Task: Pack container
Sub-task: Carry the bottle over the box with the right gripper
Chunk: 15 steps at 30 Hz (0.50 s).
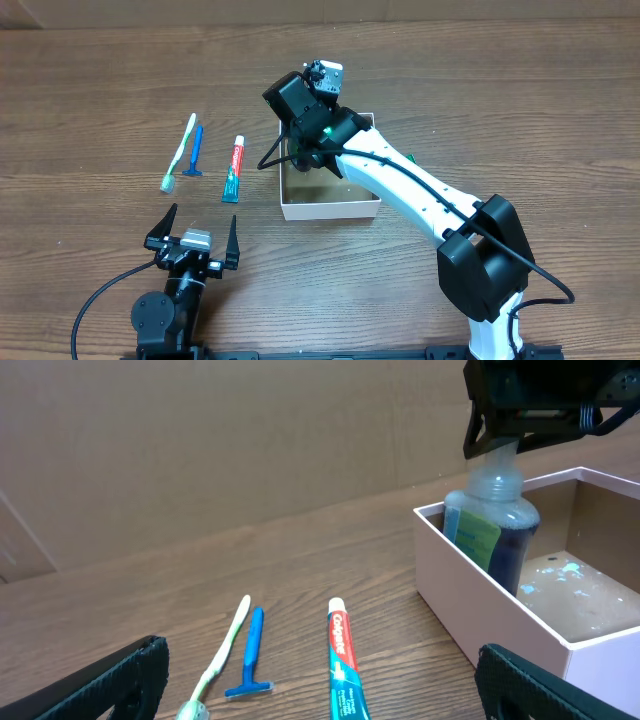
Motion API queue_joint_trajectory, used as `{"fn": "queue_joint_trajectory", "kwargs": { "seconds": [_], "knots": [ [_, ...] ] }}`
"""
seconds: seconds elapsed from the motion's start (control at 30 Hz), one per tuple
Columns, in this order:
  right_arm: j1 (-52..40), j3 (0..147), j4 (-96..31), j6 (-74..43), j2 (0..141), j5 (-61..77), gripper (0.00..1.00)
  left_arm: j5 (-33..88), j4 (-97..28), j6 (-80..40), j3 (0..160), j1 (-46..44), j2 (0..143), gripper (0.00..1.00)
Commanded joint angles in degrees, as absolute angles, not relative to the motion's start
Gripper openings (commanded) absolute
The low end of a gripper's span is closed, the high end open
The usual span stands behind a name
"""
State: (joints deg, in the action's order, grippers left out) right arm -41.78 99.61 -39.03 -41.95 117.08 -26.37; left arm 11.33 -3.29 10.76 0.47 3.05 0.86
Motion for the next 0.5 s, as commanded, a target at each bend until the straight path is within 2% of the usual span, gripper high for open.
{"fn": "queue_joint_trajectory", "kwargs": {
  "seconds": [0.0, 0.27, 0.47],
  "knots": [
    [-42.04, 101.21, -37.76, -42.46, 116.84, -27.27, 0.11, 11.0, -3.31, 11.6, 0.27, 3.4, 0.27, 1.0],
    [-42.04, 101.21, -37.54, -42.46, 116.84, -25.61, 0.22, 11.0, -3.31, 11.6, 0.27, 3.4, 0.27, 1.0],
    [-42.04, 101.21, -37.26, -42.46, 116.84, -24.75, 0.38, 11.0, -3.31, 11.6, 0.27, 3.4, 0.27, 1.0]
  ]
}}
